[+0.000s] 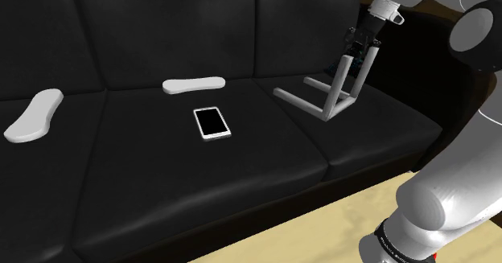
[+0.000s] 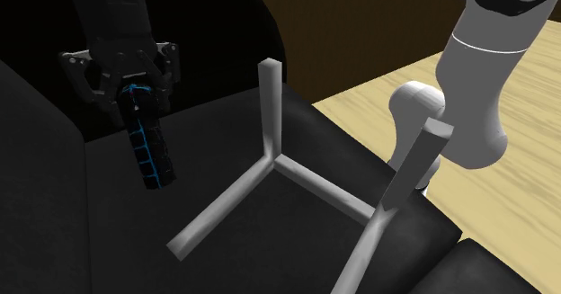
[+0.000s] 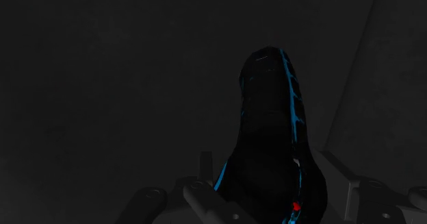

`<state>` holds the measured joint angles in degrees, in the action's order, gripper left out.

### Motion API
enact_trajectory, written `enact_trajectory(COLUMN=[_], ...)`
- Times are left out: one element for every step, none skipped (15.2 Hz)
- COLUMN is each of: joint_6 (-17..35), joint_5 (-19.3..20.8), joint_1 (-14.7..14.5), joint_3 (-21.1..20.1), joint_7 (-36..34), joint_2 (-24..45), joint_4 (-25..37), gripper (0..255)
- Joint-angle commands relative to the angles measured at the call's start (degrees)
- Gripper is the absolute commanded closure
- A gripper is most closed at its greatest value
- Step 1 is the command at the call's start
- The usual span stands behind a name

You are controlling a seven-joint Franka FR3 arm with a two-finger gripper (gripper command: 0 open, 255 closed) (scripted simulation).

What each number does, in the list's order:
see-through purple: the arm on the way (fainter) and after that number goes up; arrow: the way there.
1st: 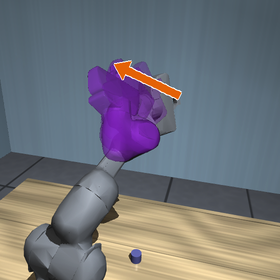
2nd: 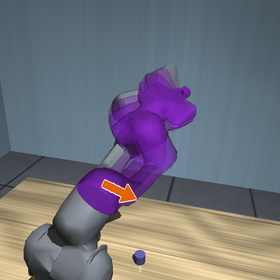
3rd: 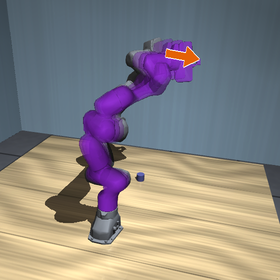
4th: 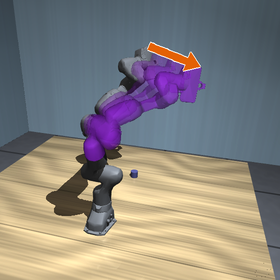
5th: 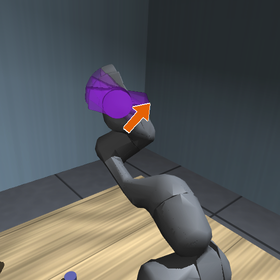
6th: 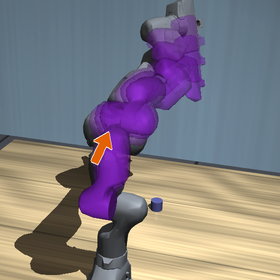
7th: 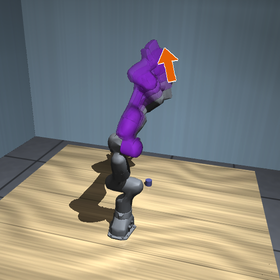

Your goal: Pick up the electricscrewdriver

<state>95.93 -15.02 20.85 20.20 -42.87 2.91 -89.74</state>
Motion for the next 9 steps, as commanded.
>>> enact_trajectory(joint_6=[-1.5,-2.3,-3.1,-4.0,-4.8,-5.7,-6.6,-6.7,-6.7], joint_5=[-0.1,-0.2,-0.3,-0.4,-0.5,-0.6,-0.7,-0.7,-0.7], joint_1=[0.1,0.1,0.2,0.3,0.4,0.4,0.5,0.6,0.6], joint_3=[0.0,0.1,0.1,0.2,0.2,0.3,0.3,0.3,0.3], joint_7=[-0.3,-0.4,-0.5,-0.6,-0.7,-0.9,-1.0,-1.0,-1.0], joint_2=[0.4,0.7,0.9,1.2,1.4,1.7,2.1,2.1,2.1], joint_4=[1.9,3.0,4.0,5.1,6.2,7.4,8.6,8.8,8.8], gripper=[255,255,255,255,255,255,255,255,255])
